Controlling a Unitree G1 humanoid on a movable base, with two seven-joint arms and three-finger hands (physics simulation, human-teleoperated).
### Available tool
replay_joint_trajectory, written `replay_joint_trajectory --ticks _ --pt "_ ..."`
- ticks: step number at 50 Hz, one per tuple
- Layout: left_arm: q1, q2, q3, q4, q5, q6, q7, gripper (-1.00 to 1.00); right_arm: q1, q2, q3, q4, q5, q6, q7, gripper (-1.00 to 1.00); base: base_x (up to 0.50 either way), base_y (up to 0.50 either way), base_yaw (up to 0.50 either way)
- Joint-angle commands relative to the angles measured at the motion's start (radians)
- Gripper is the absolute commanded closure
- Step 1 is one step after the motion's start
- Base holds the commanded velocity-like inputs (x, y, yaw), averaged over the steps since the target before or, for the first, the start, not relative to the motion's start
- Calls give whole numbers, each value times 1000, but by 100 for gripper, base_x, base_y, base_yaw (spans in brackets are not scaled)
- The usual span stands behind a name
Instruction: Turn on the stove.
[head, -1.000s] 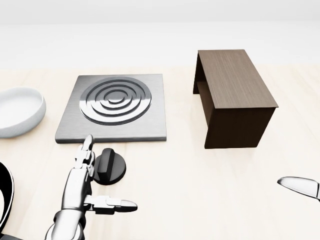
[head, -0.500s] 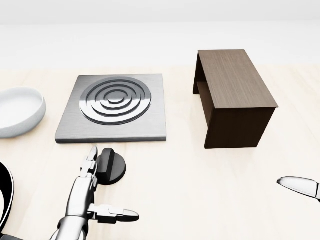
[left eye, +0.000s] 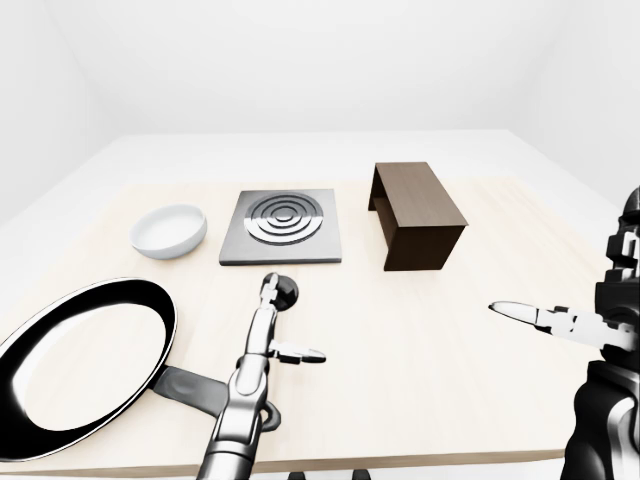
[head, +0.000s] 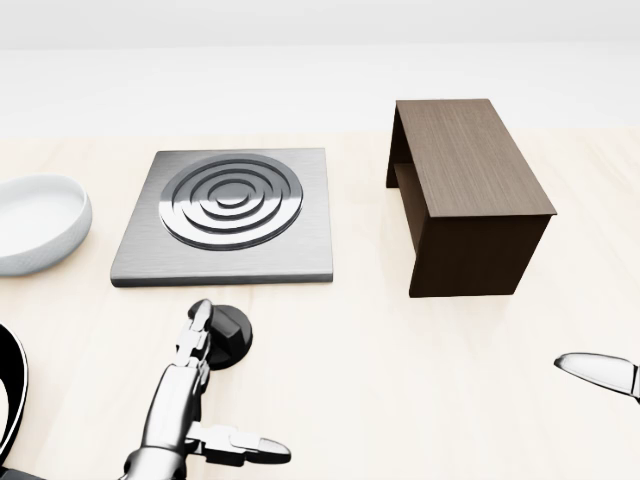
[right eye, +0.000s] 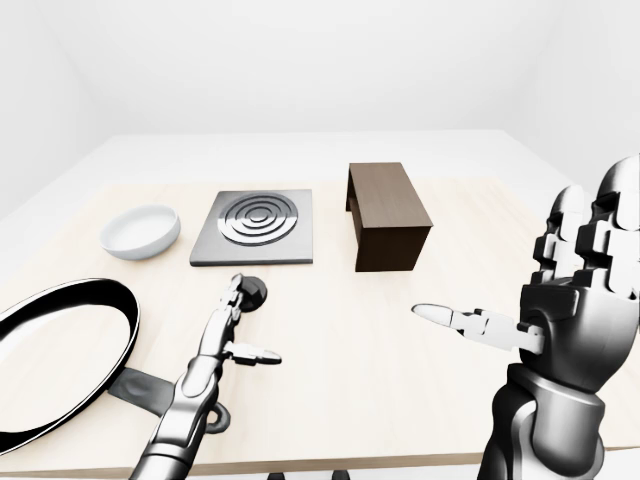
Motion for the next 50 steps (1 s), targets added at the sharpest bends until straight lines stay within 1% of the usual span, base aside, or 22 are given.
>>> replay_joint_trajectory --ticks 1,9,11,14,17,18,22,23,24,25,27,31,35,37,38,41,42,45,46,48,49,50 --pt "37 -10 -26 -78 9 0 -24 -100 -1 -1 1 7 0 0 -1 -100 0 0 0" --pt "14 -18 -38 -68 19 0 -23 -100 -1 -1 1 3 1 0 -2 -100 0 0 0" --pt "6 -19 -39 -80 20 10 -24 -100 0 0 2 7 1 0 -1 -100 0 0 0" --pt "-3 -23 -42 -78 20 18 -26 -100 3 2 4 9 -1 0 -1 -100 0 0 0" --pt "-15 -25 -43 -52 21 7 -25 -100 4 2 4 10 0 0 -1 -100 0 0 0" --pt "-33 -26 -41 -23 20 0 -24 -100 4 3 4 7 1 0 0 -100 0 0 0" --pt "-81 -29 -31 28 14 2 -26 -100 6 4 3 9 1 0 1 -100 0 0 0" --pt "-92 -30 -29 30 12 9 -29 -100 5 3 3 4 2 0 1 -100 0 0 0" --pt "-126 -30 -20 64 4 16 -30 -100 5 3 2 2 3 0 1 -100 0 0 0" --pt "-129 -30 -20 67 3 16 -30 -100 5 3 2 2 3 0 1 -100 0 0 0" --pt "-165 -29 -13 108 2 6 -26 -100 5 3 3 -1 2 0 0 -100 0 0 0" --pt "-239 -28 3 196 -10 0 -23 -100 4 4 5 4 0 0 1 -100 0 0 0" --pt "-280 -25 10 236 -10 0 -15 -100 5 4 7 8 -1 0 1 -100 0 0 0" --pt "-283 -24 11 222 -13 3 -18 -100 4 3 8 5 -2 0 0 -100 0 0 0" --pt "-270 -26 7 179 -14 28 -23 -100 3 3 9 7 -3 0 0 -100 0 0 0" --pt "-238 -31 -3 84 -19 73 -37 -100 4 3 10 10 -3 0 1 -100 0 0 0" --pt "-208 -34 -13 10 -21 107 -48 -100 6 4 10 11 -3 0 2 -100 0 0 0" --pt "-161 -39 -28 -108 -26 159 -62 -100 4 3 10 10 -2 0 1 -100 0 0 0" --pt "-133 -40 -37 -187 -29 175 -73 -100 5 4 11 10 -3 0 1 -100 0 0 0" --pt "-96 -42 -50 -311 -40 175 -88 -100 6 4 11 10 -3 0 1 -100 0 0 0" --pt "-69 -43 -61 -421 -45 175 -94 -100 6 5 10 9 -3 0 2 -100 0 0 0" --pt "-54 -42 -69 -482 -50 175 -99 -100 6 5 10 8 -2 0 2 -100 0 0 0"
